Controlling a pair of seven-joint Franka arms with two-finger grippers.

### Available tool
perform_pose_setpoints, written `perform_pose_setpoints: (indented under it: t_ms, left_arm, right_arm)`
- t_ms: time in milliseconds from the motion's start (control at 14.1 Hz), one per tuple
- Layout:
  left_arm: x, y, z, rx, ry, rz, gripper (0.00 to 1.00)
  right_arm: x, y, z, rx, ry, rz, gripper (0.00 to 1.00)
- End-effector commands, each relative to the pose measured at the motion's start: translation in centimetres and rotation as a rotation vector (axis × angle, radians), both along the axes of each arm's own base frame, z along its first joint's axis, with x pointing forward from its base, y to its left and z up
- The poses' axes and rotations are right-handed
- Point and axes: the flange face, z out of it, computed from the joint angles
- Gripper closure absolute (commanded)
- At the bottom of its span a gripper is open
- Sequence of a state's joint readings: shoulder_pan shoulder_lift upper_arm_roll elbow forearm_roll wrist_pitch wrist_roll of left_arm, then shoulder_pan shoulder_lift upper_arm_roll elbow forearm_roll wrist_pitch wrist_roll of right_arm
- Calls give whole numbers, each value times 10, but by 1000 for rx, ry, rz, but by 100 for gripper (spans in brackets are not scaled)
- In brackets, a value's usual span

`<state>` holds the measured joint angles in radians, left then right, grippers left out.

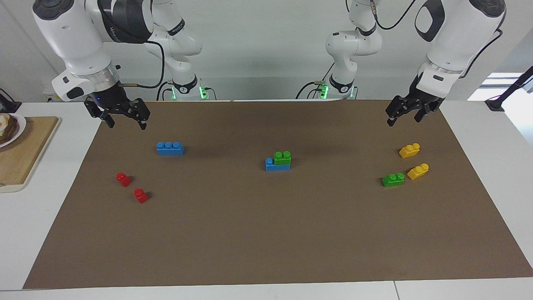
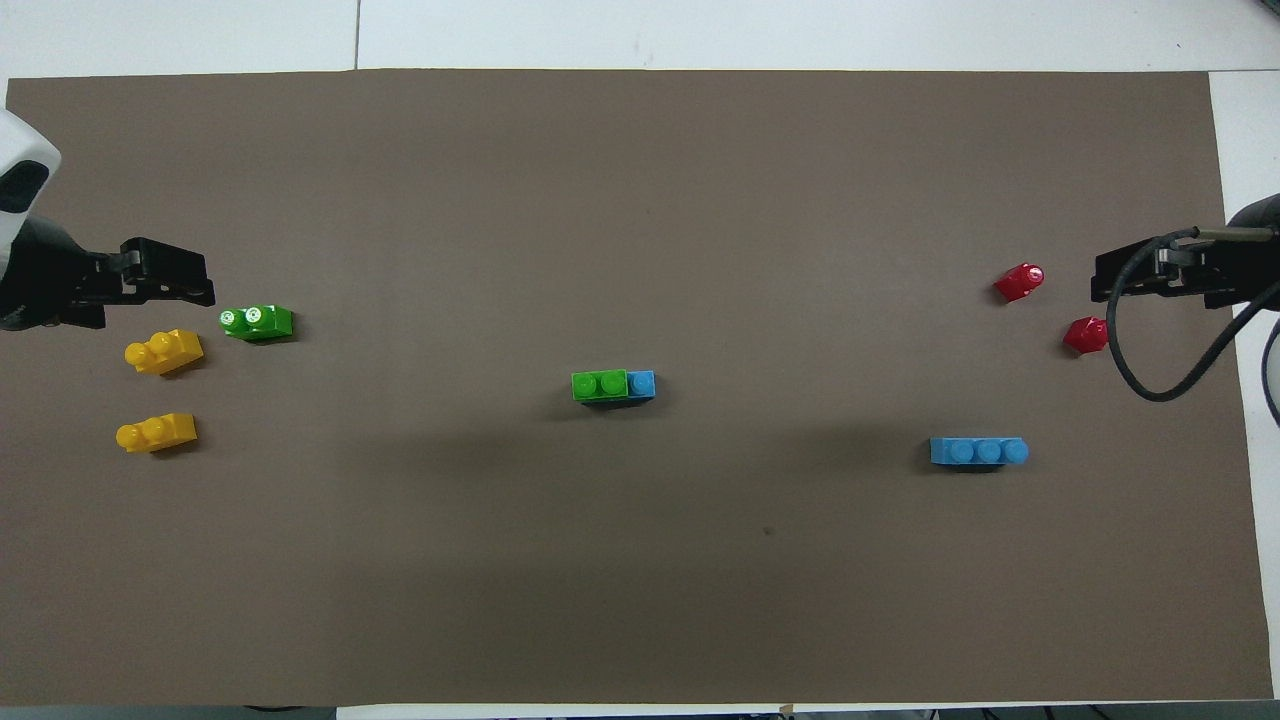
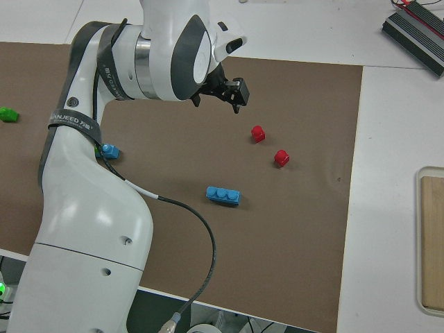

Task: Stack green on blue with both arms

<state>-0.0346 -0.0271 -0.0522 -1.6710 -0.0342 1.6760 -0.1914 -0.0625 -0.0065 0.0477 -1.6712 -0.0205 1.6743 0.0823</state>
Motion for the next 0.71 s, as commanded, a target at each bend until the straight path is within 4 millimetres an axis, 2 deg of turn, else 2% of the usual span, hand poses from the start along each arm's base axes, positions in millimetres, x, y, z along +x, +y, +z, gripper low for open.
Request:
perform_pose_setpoints:
  t_ms: [0, 637]
  left_arm:
    - [-4, 4, -1, 15, 15, -15, 0]
    - [-6, 5, -3, 16, 27, -13, 0]
  right_arm:
    - [5, -4, 2, 2, -13, 0, 2]
    - [6, -4, 3, 2, -26, 1, 2]
